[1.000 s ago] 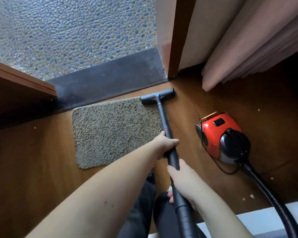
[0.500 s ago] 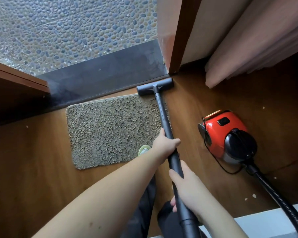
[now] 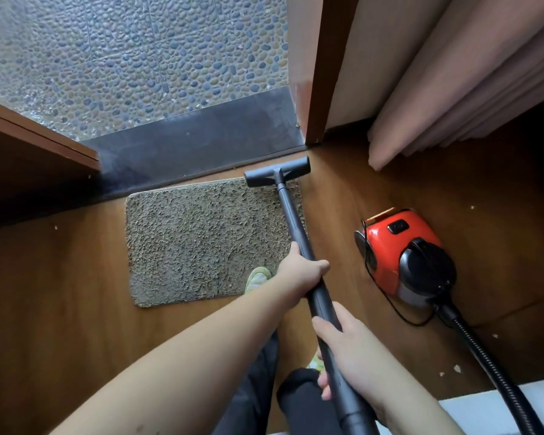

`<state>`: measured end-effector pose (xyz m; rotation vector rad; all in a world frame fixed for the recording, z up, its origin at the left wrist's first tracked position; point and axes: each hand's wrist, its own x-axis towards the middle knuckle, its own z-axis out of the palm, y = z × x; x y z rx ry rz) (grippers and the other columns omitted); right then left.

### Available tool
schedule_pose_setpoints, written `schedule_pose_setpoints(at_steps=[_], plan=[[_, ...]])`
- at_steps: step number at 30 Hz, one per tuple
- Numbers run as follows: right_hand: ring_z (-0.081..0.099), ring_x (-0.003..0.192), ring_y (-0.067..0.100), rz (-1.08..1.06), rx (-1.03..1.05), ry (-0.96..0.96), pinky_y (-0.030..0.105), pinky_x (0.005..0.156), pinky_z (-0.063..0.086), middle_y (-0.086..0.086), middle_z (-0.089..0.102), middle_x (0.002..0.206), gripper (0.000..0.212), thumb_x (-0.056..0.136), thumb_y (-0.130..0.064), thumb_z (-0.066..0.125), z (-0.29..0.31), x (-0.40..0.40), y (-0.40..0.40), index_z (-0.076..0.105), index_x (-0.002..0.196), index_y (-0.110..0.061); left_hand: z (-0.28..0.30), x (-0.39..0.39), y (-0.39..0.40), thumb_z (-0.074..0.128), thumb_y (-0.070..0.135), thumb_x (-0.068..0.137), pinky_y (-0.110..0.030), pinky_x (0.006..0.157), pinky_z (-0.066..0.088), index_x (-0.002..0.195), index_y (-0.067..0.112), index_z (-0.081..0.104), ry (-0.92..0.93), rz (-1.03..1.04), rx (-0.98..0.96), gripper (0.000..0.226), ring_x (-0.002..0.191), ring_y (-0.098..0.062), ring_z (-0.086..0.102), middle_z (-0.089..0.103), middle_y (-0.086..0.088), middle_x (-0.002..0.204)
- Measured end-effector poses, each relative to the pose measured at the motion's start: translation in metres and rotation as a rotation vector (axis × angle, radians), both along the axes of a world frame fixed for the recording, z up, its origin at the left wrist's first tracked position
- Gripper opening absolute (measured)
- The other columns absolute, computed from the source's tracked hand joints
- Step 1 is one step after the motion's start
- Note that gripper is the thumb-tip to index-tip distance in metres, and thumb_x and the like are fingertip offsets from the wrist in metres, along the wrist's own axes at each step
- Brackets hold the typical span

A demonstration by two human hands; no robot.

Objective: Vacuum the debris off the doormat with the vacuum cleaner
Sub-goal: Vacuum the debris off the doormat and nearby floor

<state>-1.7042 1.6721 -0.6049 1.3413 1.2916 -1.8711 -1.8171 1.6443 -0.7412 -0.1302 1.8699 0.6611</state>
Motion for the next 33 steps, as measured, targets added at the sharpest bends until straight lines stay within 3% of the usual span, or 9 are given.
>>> schedule_pose_setpoints(at_steps=[2, 4, 9, 14, 18, 20, 25, 29, 33], plan=[[0.058, 0.046, 0.030, 0.026, 0.014, -0.016, 0.033, 0.042, 0.051, 0.014, 0.052, 0.070, 0.019, 0.100, -0.025, 0.049, 0.002, 0.016, -0.002, 0.050, 0.109, -0.042, -0.002, 0.018, -0.006, 0.064, 0.036, 0.072, -0.035, 0.080, 0.058, 0.148, 0.022, 0.027, -0.026, -0.004, -0.004, 0.086, 0.100, -0.030, 0.065, 0.062, -0.009, 0.119], [0.058, 0.046, 0.030, 0.049, 0.011, -0.045, 0.030, 0.042, 0.050, 0.017, 0.052, 0.076, 0.022, 0.100, -0.026, 0.047, 0.002, 0.026, -0.003, 0.046, 0.118, -0.039, -0.003, 0.033, -0.011, 0.064, 0.036, 0.075, -0.035, 0.085, 0.057, 0.156, 0.025, 0.012, -0.053, -0.015, -0.030, 0.097, 0.107, -0.031, 0.063, 0.057, -0.011, 0.131], [0.059, 0.049, 0.027, 0.090, 0.018, -0.119, 0.027, 0.044, 0.049, 0.018, 0.054, 0.087, 0.030, 0.100, -0.029, 0.046, -0.010, 0.038, -0.005, 0.042, 0.128, -0.036, -0.009, 0.050, -0.020, 0.063, 0.034, 0.076, -0.036, 0.083, 0.059, 0.158, 0.028, 0.009, -0.086, -0.009, -0.076, 0.098, 0.104, -0.029, 0.064, 0.058, -0.009, 0.129], [0.059, 0.048, 0.030, 0.093, 0.005, -0.122, 0.028, 0.042, 0.049, 0.022, 0.056, 0.088, 0.035, 0.100, -0.029, 0.044, -0.018, 0.033, -0.012, 0.036, 0.133, -0.036, -0.013, 0.040, -0.020, 0.062, 0.031, 0.079, -0.025, 0.061, 0.051, 0.158, 0.027, 0.006, -0.076, -0.037, -0.101, 0.098, 0.101, -0.027, 0.064, 0.057, -0.010, 0.129], [0.056, 0.041, 0.028, 0.081, -0.001, -0.109, 0.028, 0.039, 0.048, 0.019, 0.054, 0.074, 0.026, 0.101, -0.028, 0.043, -0.017, 0.020, -0.011, 0.039, 0.126, -0.033, -0.013, 0.027, -0.017, 0.063, 0.033, 0.074, -0.030, 0.071, 0.056, 0.157, 0.028, 0.009, -0.075, -0.040, -0.110, 0.099, 0.102, -0.029, 0.064, 0.058, -0.011, 0.128], [0.056, 0.039, 0.025, 0.070, 0.005, -0.101, 0.029, 0.039, 0.049, 0.017, 0.052, 0.069, 0.023, 0.102, -0.028, 0.043, -0.018, 0.010, -0.010, 0.039, 0.123, -0.034, -0.015, 0.018, -0.013, 0.063, 0.039, 0.065, -0.037, 0.075, 0.060, 0.153, 0.025, 0.021, -0.064, -0.002, -0.095, 0.098, 0.098, -0.031, 0.066, 0.061, -0.012, 0.121], [0.056, 0.040, 0.024, 0.076, -0.003, -0.087, 0.027, 0.037, 0.048, 0.016, 0.049, 0.079, 0.039, 0.102, -0.025, 0.043, -0.027, -0.014, -0.002, 0.034, 0.139, -0.022, -0.021, -0.009, -0.001, 0.067, 0.036, 0.061, -0.053, 0.066, 0.061, 0.133, 0.020, 0.036, -0.118, 0.109, -0.041, 0.080, 0.085, -0.039, 0.070, 0.058, -0.014, 0.107], [0.054, 0.040, 0.022, 0.088, 0.006, -0.064, 0.026, 0.039, 0.047, 0.016, 0.048, 0.081, 0.027, 0.102, -0.024, 0.043, -0.024, -0.018, -0.001, 0.040, 0.128, -0.020, -0.015, -0.015, -0.001, 0.066, 0.032, 0.070, -0.046, 0.067, 0.062, 0.134, 0.018, 0.036, -0.105, 0.088, -0.043, 0.072, 0.090, -0.035, 0.068, 0.057, -0.013, 0.109], [0.055, 0.039, 0.022, 0.137, 0.023, -0.072, 0.027, 0.040, 0.048, 0.015, 0.047, 0.076, 0.032, 0.101, -0.024, 0.044, -0.018, -0.009, -0.011, 0.037, 0.132, -0.019, -0.016, -0.002, -0.012, 0.066, 0.041, 0.063, -0.047, 0.071, 0.062, 0.139, 0.018, 0.036, -0.055, 0.096, -0.039, 0.085, 0.094, -0.035, 0.068, 0.060, -0.013, 0.114]])
